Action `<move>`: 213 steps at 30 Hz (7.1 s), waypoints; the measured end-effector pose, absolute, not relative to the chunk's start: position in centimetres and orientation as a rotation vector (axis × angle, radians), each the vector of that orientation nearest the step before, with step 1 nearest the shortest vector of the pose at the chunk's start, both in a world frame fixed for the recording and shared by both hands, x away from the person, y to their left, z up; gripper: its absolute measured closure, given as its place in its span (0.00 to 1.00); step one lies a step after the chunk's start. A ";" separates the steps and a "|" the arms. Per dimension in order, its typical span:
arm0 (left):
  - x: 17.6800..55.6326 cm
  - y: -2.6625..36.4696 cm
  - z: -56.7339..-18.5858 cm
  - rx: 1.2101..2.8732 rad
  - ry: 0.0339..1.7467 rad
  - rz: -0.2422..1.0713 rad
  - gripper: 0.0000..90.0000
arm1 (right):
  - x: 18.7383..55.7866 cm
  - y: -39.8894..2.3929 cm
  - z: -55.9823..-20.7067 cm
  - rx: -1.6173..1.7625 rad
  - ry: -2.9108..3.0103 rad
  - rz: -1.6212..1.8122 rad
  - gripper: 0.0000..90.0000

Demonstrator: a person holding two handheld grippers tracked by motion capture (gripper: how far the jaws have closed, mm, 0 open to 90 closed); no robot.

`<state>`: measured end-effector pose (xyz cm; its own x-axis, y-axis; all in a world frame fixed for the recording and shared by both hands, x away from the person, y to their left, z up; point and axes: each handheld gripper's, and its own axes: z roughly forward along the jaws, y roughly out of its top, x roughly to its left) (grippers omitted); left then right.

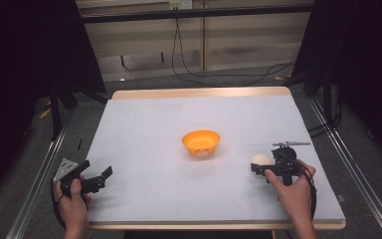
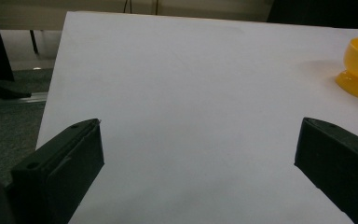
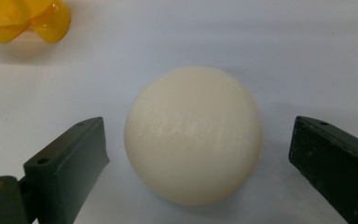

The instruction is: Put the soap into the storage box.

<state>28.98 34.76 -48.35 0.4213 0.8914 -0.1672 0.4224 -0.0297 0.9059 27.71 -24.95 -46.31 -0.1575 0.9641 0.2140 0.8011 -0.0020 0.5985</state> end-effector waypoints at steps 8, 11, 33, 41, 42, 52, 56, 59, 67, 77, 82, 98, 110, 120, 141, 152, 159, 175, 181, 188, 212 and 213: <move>29.0 34.8 -48.3 1.646 1.168 0.563 0.01 | 28.3 -24.4 -46.5 1.870 1.997 0.866 0.10; 29.0 34.7 -48.3 1.646 1.168 0.563 0.01 | 28.4 -24.3 -46.6 1.862 1.996 0.855 0.11; 29.0 34.7 -48.3 1.647 1.168 0.560 0.01 | 28.6 -23.6 -47.1 1.862 1.985 0.814 0.26; 29.0 34.8 -48.3 1.654 1.166 0.560 0.01 | 28.4 -23.6 -46.7 1.888 1.986 0.796 0.26; 29.0 34.8 -48.3 1.654 1.166 0.560 0.01 | 28.3 -23.6 -46.5 1.891 1.986 0.799 0.26; 29.0 34.7 -48.3 1.652 1.169 0.568 0.01 | 28.1 -23.4 -45.8 1.881 1.972 0.815 0.26; 29.0 34.7 -48.4 1.651 1.169 0.567 0.01 | 28.2 -23.2 -45.6 1.881 1.978 0.812 0.26; 29.0 34.6 -48.4 1.649 1.167 0.567 0.01 | 28.4 -22.8 -45.4 1.875 1.979 0.818 0.26; 28.9 34.7 -48.3 1.649 1.164 0.577 0.01 | 28.8 -22.3 -44.9 1.882 1.969 0.813 0.26; 28.9 34.7 -48.4 1.637 1.170 0.563 0.01 | 29.4 -21.4 -44.4 1.882 1.975 0.815 0.26; 28.9 34.7 -48.4 1.637 1.170 0.563 0.01 | 29.8 -20.5 -44.0 1.874 1.984 0.834 0.26; 28.9 34.7 -48.3 1.643 1.169 0.568 0.01 | 31.1 -18.3 -43.0 1.867 2.007 0.865 0.26; 28.9 34.7 -48.3 1.648 1.167 0.569 0.01 | 31.9 -16.9 -42.6 1.843 2.031 0.871 0.26; 28.9 34.6 -48.3 1.651 1.164 0.570 0.01 | 32.3 -15.9 -41.9 1.834 2.036 0.889 0.26; 29.0 34.6 -48.3 1.655 1.166 0.573 0.01 | 33.4 -14.1 -41.0 1.787 2.063 0.894 0.26; 28.9 34.6 -48.3 1.654 1.162 0.570 0.01 | 33.9 -13.8 -40.4 1.785 2.061 0.903 0.26; 28.9 34.6 -48.3 1.654 1.161 0.571 0.01 | 34.3 -13.4 -40.2 1.785 2.066 0.915 0.26; 29.0 34.6 -48.3 1.655 1.162 0.570 0.01 | 35.1 -12.1 -40.5 1.768 2.094 0.914 0.26; 29.0 34.6 -48.3 1.656 1.161 0.570 0.01 | 35.5 -11.4 -40.6 1.766 2.101 0.907 0.26; 28.9 34.5 -48.3 1.652 1.166 0.568 0.01 | 35.8 -10.7 -40.5 1.759 2.109 0.909 0.26; 29.0 34.6 -48.3 1.663 1.164 0.573 0.01 | 37.5 -8.4 -40.7 1.754 2.148 0.866 0.26; 29.0 34.6 -48.3 1.663 1.163 0.572 0.01 | 37.6 -8.3 -40.7 1.746 2.151 0.866 0.26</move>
